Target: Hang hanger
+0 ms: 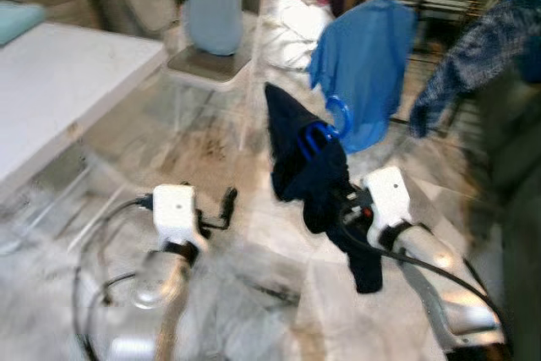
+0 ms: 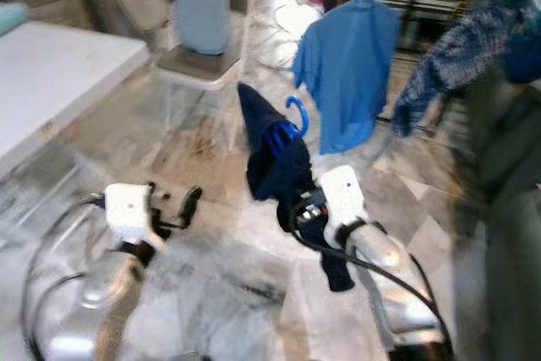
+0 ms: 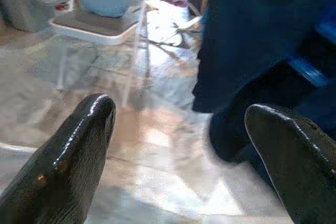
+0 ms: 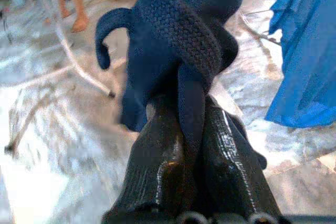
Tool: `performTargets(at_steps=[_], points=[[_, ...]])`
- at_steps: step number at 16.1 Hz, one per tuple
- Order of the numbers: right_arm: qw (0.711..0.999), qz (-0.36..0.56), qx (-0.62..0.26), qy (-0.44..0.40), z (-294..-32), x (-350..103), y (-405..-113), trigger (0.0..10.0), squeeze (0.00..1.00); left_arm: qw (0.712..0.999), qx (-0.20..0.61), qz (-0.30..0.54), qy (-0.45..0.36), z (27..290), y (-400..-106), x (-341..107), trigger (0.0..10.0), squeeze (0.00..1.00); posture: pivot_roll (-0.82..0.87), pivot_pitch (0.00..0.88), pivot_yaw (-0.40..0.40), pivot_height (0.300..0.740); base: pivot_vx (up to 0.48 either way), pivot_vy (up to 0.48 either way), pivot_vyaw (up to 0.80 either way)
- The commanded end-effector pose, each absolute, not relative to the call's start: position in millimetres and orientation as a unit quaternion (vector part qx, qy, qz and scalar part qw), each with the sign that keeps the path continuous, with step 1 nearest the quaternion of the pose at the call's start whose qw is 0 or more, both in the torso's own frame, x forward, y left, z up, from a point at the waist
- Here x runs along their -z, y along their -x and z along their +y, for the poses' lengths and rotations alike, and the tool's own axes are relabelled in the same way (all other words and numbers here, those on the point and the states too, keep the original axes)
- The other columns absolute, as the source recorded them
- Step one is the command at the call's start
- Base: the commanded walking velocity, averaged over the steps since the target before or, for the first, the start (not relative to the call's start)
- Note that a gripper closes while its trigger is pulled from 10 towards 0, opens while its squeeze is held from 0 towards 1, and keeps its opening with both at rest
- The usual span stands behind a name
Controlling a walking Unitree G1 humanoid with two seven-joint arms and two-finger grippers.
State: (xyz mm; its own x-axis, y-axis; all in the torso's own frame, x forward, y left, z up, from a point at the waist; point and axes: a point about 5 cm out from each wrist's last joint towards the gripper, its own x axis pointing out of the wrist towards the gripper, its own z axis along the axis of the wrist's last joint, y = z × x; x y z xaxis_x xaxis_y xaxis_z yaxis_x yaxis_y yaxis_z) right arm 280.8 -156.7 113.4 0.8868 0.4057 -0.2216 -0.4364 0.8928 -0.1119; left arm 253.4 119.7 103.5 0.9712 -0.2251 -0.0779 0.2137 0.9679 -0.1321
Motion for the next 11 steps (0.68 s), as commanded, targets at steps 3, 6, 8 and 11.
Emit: performTargets(at_steps=[3,6,8,11], points=[[0.97,0.059,-0.224,0.077,-150.4,-128.0,-284.3,10.0,0.0,0.993,0.102,0.045,0.048,126.2,-253.5,-104.4,10.0,0.0,-0.11,0.077,0.054,0.74,0.0,-0.417,0.8],[0.971,0.057,-0.221,0.072,-151.2,-128.6,-284.2,10.0,0.0,0.993,0.099,0.048,0.043,126.4,-253.6,-103.2,10.0,0.0,-0.11,0.078,0.055,0.74,0.0,-0.274,0.27],[0.971,0.056,-0.221,0.072,-151.3,-128.9,-284.3,10.0,0.0,0.993,0.096,0.048,0.041,126.8,-253.6,-102.9,10.0,0.0,-0.11,0.078,0.055,0.74,0.0,0.0,0.0],[0.971,0.055,-0.221,0.072,-151.0,-129.2,-285.0,10.0,0.0,0.994,0.092,0.048,0.039,128.1,-254.3,-102.7,10.0,0.0,-0.11,0.078,0.054,0.74,0.0,0.0,0.0]])
